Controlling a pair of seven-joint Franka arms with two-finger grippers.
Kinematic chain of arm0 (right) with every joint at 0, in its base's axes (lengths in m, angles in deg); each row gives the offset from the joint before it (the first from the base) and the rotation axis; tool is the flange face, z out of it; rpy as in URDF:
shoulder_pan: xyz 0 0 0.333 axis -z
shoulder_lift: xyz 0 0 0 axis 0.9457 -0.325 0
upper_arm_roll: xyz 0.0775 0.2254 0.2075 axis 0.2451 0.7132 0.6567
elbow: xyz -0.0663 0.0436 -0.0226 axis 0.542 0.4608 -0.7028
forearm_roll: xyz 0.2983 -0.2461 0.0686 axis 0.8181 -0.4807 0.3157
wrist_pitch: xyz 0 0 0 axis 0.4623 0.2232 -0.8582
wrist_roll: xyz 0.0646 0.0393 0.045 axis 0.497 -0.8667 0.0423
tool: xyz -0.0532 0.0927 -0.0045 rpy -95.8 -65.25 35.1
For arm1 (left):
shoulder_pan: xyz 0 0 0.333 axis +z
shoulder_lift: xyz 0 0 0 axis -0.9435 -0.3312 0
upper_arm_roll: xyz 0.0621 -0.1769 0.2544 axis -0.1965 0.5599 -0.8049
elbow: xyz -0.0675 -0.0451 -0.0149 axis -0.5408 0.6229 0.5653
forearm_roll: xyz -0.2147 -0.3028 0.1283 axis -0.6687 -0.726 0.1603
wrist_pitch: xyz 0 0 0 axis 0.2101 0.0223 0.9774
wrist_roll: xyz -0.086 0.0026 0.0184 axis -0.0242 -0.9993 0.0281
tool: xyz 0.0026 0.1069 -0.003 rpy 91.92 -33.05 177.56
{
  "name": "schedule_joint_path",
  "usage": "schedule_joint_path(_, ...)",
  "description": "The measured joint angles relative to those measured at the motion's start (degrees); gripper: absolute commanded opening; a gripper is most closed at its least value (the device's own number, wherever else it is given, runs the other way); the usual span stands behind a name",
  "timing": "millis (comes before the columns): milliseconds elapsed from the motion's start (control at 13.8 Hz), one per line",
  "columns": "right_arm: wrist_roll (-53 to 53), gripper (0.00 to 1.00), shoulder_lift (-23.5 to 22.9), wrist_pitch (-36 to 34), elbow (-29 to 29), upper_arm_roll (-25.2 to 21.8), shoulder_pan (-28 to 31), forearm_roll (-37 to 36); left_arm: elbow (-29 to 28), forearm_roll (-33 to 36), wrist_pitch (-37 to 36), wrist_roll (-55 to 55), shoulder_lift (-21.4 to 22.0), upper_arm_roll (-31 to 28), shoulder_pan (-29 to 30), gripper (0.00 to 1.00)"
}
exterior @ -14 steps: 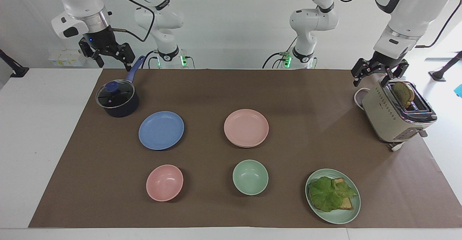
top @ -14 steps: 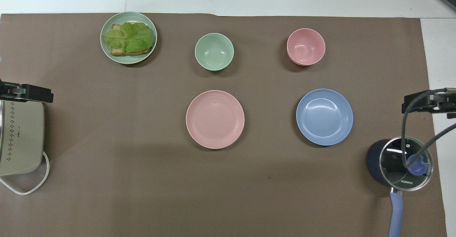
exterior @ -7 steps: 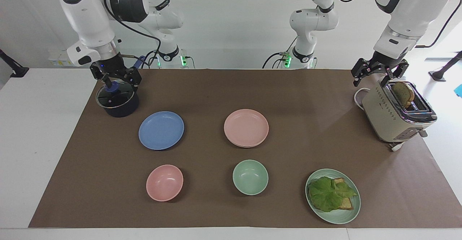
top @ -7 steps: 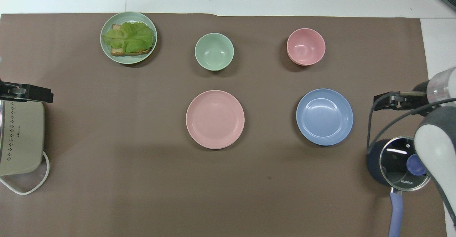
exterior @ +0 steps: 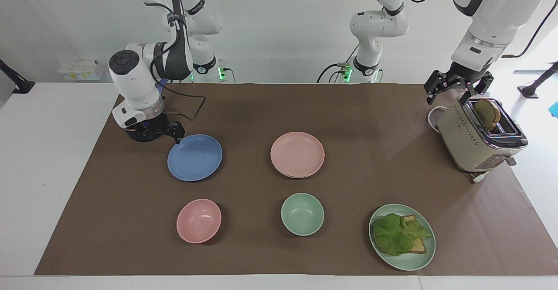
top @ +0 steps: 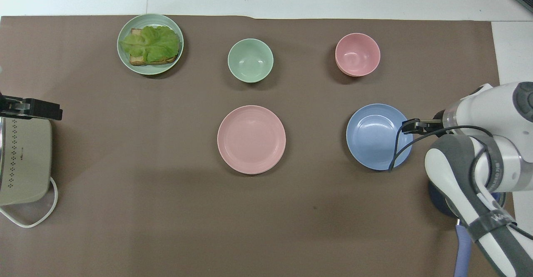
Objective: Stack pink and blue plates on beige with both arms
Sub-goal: 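Reach the right gripper to the blue plate rim and grasp it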
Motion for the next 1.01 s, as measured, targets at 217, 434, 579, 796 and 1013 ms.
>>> schedule_joint_path(217, 2.20, 1.00, -3.45, 7.07, -2.40, -0.11, 1.40, 0.00, 0.00, 0.00, -0.03, 0.00, 0.00, 0.00, 0.00, 1.00)
schedule_joint_path(434, 2.25, 0.90, -5.81, 10.87, -3.97, -0.14, 1.38, 0.00, 0.00, 0.00, -0.05, 0.00, 0.00, 0.00, 0.00, 1.00)
schedule_joint_path(579, 2.25, 0.42, -6.46, 11.21, -4.16, -0.14, 1.38, 0.00, 0.00, 0.00, -0.05, 0.00, 0.00, 0.00, 0.00, 1.00)
schedule_joint_path(796, 2.25, 0.00, -6.46, 11.21, -4.15, -0.14, 1.42, 0.07, 0.00, 0.00, -0.08, 0.00, 0.00, 0.00, 0.00, 1.00)
schedule_joint_path(1013, 2.25, 0.00, -6.46, 11.21, -4.15, -0.14, 1.47, 1.57, 0.00, 0.00, -0.10, 0.00, 0.00, 0.00, 0.00, 1.00)
